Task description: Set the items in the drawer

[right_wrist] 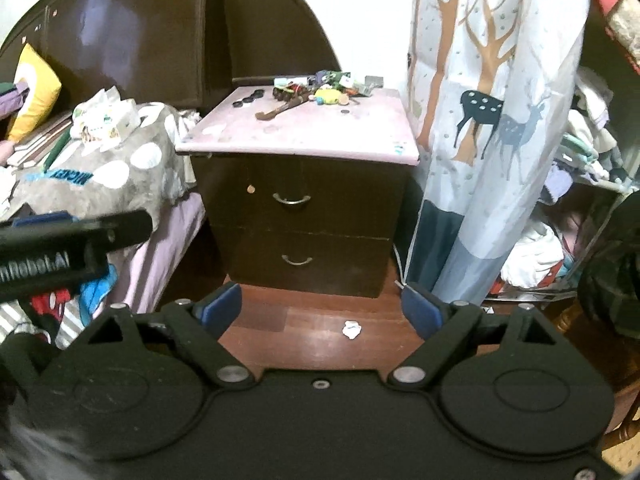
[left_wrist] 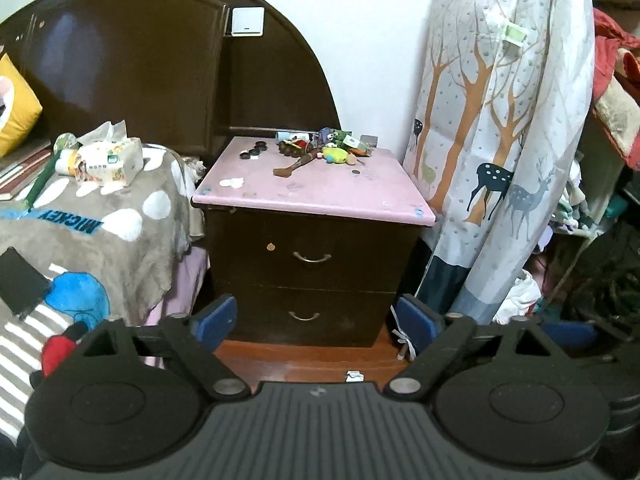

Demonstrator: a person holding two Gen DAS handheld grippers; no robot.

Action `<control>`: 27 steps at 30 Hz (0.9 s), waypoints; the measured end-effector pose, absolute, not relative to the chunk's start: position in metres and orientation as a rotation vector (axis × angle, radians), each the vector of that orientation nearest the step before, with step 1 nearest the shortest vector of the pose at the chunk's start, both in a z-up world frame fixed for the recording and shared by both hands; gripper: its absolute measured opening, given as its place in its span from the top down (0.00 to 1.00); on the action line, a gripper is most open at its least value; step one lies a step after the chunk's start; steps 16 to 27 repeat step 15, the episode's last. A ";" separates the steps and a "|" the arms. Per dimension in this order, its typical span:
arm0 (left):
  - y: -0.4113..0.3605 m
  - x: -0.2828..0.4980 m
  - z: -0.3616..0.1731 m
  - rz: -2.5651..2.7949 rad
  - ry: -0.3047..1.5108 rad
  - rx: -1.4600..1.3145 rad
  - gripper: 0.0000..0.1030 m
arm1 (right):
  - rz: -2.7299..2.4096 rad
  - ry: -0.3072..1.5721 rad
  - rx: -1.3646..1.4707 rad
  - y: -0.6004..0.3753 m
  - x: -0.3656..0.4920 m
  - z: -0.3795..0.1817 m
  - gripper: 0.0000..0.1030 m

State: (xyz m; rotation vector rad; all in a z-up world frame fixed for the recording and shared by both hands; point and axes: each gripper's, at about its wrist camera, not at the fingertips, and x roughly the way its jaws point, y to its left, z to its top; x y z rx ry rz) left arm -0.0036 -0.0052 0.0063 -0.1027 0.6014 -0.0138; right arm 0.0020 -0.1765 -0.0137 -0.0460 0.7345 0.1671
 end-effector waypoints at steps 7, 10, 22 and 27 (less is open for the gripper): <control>-0.012 -0.016 0.011 -0.023 0.578 -0.094 0.05 | 0.148 0.722 -0.039 -0.180 0.001 -0.008 0.13; -0.012 -0.015 0.009 -0.039 0.593 -0.105 0.05 | 0.146 0.718 -0.043 -0.180 0.000 -0.007 0.13; -0.013 -0.015 0.011 -0.061 0.591 -0.096 0.05 | 0.150 0.711 -0.057 -0.178 -0.001 -0.005 0.13; -0.013 -0.015 0.011 -0.061 0.591 -0.096 0.05 | 0.150 0.711 -0.057 -0.178 -0.001 -0.005 0.13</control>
